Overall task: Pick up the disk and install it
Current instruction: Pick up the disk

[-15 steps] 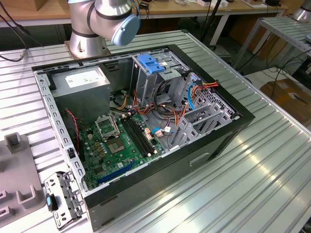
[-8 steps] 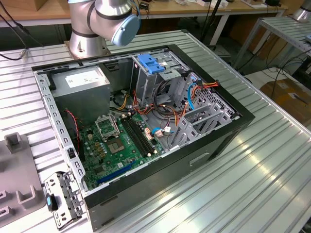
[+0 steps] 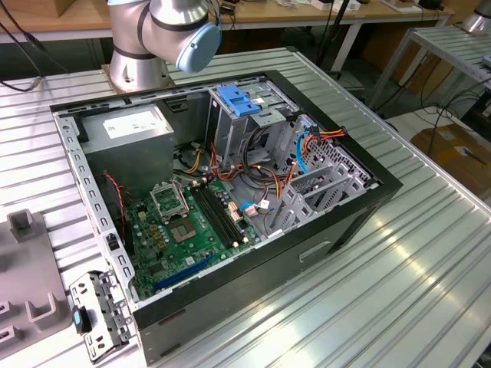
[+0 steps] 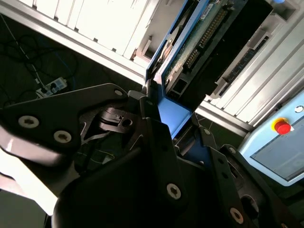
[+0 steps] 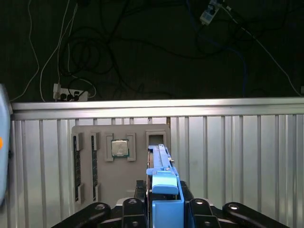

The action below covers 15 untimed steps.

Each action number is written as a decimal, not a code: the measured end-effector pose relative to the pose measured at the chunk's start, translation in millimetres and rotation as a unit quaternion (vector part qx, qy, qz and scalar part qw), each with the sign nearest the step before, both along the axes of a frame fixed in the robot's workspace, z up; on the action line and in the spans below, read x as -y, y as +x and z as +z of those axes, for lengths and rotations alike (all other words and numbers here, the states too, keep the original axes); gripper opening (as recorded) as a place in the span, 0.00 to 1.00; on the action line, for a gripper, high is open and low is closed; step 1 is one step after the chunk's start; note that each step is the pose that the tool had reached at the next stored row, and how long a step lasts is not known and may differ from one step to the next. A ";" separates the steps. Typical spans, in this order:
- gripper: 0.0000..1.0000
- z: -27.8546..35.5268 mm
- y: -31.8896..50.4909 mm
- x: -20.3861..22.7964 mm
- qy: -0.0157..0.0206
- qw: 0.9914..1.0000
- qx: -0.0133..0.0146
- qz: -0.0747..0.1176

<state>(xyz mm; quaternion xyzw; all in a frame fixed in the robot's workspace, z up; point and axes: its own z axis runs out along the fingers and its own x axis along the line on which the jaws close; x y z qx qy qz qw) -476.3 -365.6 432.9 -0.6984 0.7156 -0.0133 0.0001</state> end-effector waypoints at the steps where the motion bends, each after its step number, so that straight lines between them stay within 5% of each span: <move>1: 0.37 1.6 0.0 0.0 0.000 1.000 0.000 0.000; 15: 0.37 19.2 0.0 -0.2 0.000 1.000 0.000 0.000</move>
